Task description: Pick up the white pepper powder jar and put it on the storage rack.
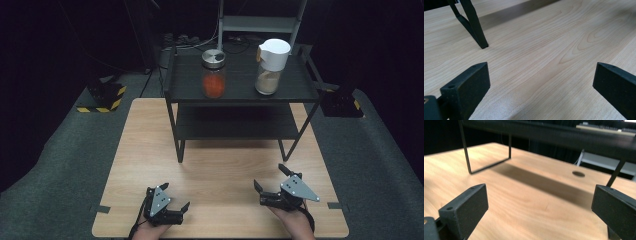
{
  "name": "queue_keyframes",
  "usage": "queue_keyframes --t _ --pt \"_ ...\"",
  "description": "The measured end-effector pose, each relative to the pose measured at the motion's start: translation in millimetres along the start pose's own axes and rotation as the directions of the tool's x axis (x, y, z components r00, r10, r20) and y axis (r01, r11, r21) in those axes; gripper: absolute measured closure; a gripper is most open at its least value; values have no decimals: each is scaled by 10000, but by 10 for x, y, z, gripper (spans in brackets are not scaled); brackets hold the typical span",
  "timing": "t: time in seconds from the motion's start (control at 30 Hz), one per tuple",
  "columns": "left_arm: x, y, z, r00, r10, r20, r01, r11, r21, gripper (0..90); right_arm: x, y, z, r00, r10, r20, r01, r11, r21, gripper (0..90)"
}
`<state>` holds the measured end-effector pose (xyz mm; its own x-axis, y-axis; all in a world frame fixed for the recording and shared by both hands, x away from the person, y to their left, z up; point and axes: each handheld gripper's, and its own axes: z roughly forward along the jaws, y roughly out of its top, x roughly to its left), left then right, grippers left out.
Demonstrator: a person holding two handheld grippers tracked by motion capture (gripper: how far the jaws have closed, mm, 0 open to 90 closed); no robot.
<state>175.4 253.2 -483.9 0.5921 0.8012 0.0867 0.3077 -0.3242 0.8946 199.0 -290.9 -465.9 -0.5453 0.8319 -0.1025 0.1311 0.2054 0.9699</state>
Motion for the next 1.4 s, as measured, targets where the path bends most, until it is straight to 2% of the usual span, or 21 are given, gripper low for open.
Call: queue_keyframes --t 0.07,0.17,0.3,0.5,0.57,0.7,0.87,0.97,1.4 --pt "-2 -4 -3 10000 54 8 -54 10000 -23 12 2 -89 12 10000 52 39 -52 9997 237 0" --pt "-6 0 0 10000 50 3 -50 10000 -3 11 3 -130 15 10000 29 60 -31 9994 346 0" --pt "-10 8 3 10000 78 -19 -78 10000 46 12 6 -232 21 9998 -152 118 142 9971 741 0" --pt "-25 11 4 9999 140 -83 -140 9999 61 12 -8 -260 38 9997 -213 74 203 9931 1158 0" --pt "-30 8 2 9998 150 -101 -149 9999 46 12 -30 -265 56 9999 -99 44 92 9892 1466 0" --pt "-44 13 4 9996 259 -124 -258 9996 68 12 -7 -230 63 9993 -353 100 330 9838 1760 0" --pt "-60 14 1 9993 348 -155 -346 9994 85 11 16 -200 72 9985 -531 98 501 9791 1970 0" --pt "-46 16 3 9996 250 -118 -249 9996 95 12 26 -178 87 9973 -729 7 711 9748 2113 0" --pt "-22 -3 -7 9996 293 45 -293 9996 -8 12 35 -155 97 9956 -933 -122 936 9693 2272 0"
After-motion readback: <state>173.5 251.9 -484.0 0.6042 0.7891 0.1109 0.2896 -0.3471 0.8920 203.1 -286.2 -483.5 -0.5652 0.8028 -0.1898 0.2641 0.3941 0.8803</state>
